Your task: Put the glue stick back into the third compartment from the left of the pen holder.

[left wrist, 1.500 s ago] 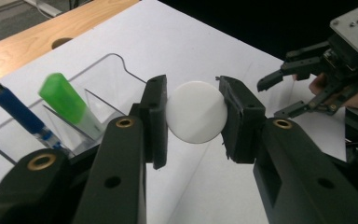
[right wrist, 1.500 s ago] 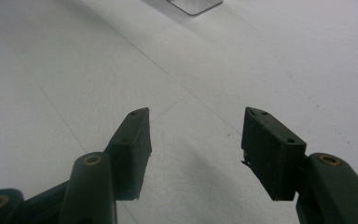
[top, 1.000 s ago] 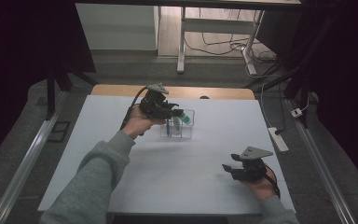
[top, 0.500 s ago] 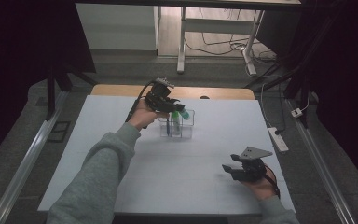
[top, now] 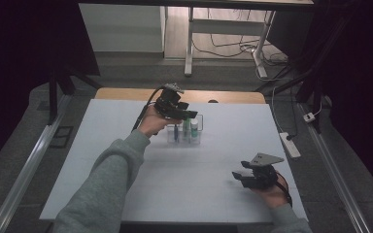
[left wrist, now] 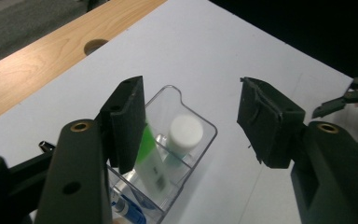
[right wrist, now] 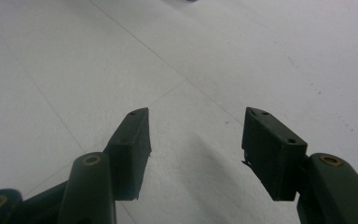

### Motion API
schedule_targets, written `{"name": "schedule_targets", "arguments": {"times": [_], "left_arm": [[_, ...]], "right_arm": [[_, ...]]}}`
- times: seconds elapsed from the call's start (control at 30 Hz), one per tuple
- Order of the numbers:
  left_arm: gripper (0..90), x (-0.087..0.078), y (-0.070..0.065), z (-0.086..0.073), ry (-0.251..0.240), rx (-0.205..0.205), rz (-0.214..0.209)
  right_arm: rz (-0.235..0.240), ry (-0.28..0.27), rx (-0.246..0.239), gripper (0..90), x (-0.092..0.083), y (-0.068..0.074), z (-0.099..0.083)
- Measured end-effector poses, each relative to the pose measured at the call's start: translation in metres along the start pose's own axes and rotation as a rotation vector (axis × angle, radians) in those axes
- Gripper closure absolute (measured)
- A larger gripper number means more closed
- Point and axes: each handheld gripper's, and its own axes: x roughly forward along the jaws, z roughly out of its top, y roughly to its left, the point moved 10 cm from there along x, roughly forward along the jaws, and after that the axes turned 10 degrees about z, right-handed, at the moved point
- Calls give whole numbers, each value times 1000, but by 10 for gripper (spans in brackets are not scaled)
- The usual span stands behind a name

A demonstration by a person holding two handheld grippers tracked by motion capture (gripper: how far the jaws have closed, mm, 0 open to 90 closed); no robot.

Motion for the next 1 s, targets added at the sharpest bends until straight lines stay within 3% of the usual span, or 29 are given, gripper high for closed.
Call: {"name": "schedule_targets", "arguments": {"times": [0.57,0.8,1.0], "left_arm": [[417,-26,-11,-34,-51,40,-31],[422,-45,-16,-68,-62,35,-44],[419,-59,-14,-99,-59,-1,-34]], "right_arm": [[-4,2,-3,419,0,0,0],[-9,3,-3,419,0,-2,0],[-14,5,3,419,-1,-3,0]]}}
